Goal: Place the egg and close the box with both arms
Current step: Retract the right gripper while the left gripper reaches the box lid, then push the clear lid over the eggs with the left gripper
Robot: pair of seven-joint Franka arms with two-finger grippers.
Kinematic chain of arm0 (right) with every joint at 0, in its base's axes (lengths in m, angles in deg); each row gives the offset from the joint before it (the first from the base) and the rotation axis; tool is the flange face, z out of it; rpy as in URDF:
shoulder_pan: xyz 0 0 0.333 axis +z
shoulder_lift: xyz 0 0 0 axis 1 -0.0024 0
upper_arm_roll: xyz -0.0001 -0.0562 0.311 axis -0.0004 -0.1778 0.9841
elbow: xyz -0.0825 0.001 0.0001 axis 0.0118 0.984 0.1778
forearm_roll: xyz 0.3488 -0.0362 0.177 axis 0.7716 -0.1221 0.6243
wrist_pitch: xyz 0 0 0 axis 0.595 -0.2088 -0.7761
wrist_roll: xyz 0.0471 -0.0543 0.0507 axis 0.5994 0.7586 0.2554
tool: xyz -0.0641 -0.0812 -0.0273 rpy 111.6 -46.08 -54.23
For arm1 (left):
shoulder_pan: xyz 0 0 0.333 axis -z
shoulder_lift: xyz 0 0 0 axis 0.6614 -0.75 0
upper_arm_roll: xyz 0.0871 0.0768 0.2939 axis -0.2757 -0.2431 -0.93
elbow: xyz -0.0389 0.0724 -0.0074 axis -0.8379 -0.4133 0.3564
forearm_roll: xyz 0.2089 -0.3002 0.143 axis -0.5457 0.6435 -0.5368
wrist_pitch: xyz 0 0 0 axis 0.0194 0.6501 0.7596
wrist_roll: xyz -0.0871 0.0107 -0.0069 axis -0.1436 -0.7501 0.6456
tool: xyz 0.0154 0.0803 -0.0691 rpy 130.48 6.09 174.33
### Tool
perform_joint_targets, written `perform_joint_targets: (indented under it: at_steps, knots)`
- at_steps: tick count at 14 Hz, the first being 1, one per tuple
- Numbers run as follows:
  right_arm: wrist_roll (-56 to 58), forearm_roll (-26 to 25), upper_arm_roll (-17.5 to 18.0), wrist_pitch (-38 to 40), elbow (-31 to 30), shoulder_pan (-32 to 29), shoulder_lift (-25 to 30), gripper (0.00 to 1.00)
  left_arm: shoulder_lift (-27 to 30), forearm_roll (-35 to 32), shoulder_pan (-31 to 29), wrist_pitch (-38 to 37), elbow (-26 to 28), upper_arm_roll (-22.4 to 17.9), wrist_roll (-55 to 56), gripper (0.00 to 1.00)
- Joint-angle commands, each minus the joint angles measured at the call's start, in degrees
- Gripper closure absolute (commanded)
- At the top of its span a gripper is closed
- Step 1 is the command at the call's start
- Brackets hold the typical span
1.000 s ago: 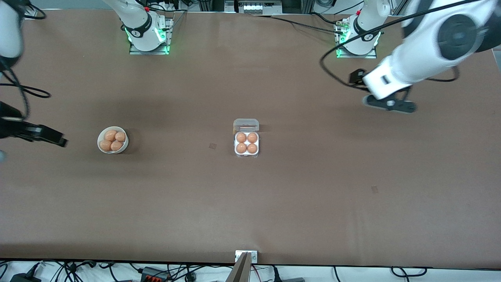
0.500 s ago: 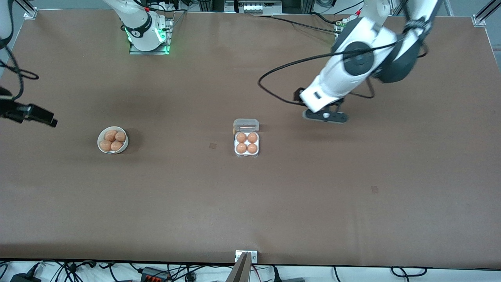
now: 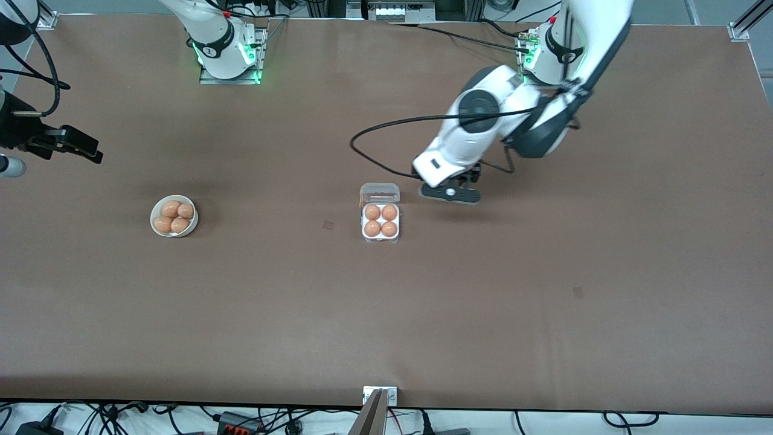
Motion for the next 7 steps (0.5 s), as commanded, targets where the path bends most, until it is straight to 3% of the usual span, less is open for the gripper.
perform_joint_targets:
  at_steps: [1,7]
  knots:
    - [0.98,-0.51,0.31,-0.89,-0.79,0.41,0.3,0.0,-3.25,-2.52,1.18,-0.45,-3.67,0.35,2.57,0.0]
    - [0.98,-0.24,0.22,-0.98,2.2,0.41,-1.03,0.0,-6.15,-7.27,5.06,0.95,-3.75,-0.09,5.55,0.0]
